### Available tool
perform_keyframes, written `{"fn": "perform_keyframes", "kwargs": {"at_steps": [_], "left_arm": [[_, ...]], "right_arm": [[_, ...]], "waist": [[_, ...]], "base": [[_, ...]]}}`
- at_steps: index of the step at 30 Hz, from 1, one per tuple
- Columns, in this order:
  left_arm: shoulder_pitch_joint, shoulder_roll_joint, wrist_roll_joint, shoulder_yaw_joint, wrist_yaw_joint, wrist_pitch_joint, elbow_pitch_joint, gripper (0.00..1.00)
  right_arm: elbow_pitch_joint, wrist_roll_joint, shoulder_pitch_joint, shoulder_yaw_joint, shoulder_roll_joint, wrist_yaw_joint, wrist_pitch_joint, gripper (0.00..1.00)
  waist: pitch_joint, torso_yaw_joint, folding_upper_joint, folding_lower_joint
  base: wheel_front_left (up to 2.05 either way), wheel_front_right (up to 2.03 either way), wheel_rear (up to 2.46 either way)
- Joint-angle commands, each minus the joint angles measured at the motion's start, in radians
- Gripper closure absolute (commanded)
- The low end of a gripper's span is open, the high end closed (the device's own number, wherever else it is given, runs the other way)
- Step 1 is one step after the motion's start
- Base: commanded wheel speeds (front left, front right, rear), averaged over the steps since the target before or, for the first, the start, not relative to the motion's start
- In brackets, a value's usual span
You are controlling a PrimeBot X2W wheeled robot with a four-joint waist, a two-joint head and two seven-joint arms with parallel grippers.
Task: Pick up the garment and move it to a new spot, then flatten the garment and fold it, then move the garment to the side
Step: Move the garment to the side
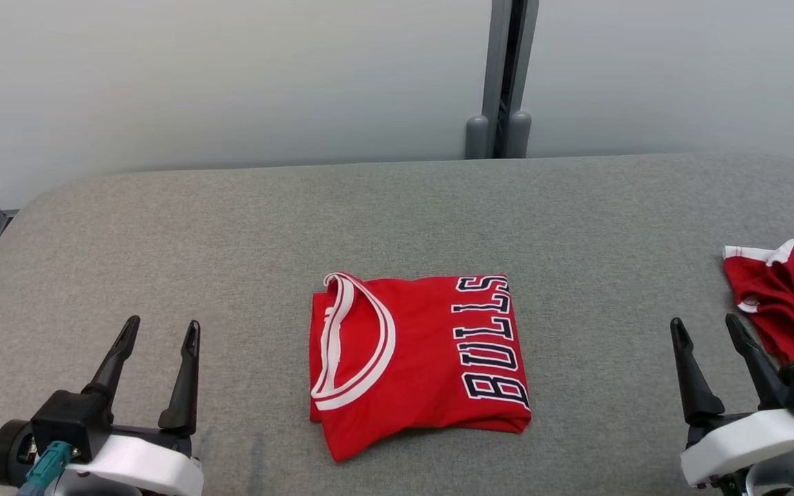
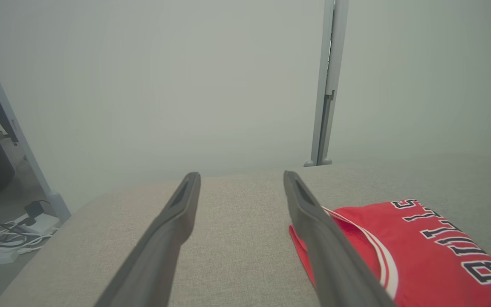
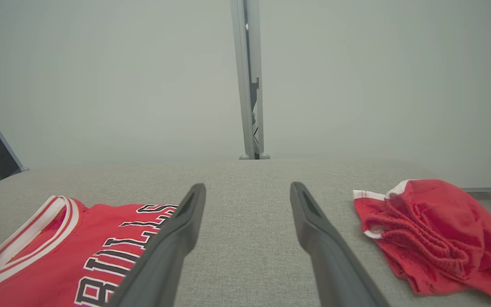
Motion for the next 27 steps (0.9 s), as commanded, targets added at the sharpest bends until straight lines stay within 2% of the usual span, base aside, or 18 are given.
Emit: {"fn": "perform_keyframes", "kwargs": {"at_steps": [1, 8, 18, 27], "left_arm": [[-0.019, 0.006, -0.004, -0.002, -0.003, -0.004, 0.000, 0.00], [-0.080, -0.002, -0.013, -0.019, -0.008, -0.030, 0.019, 0.00], [-0.162, -0.029, -0.036, -0.039, -0.020, -0.092, 0.073, 0.00], [-0.203, -0.039, -0.042, -0.044, -0.026, -0.130, 0.118, 0.00]], "right_arm": [[0.010, -0.001, -0.017, 0.006, -0.010, 0.000, 0.000, 0.00], [0.148, 0.039, -0.131, 0.110, -0.019, 0.000, -0.012, 0.00], [0.452, 0.096, -0.304, 0.244, -0.029, 0.000, -0.043, 0.00], [0.657, 0.148, -0.382, 0.296, -0.034, 0.000, -0.015, 0.00]], "waist": [[0.004, 0.014, -0.0001, 0.0000], [0.048, 0.092, -0.0001, 0.0000], [0.139, 0.204, -0.0001, 0.0000], [0.163, 0.243, -0.0001, 0.0000]], "base": [[0.00, 0.00, 0.00], [0.00, 0.00, 0.00], [0.00, 0.00, 0.00], [0.00, 0.00, 0.00]]}}
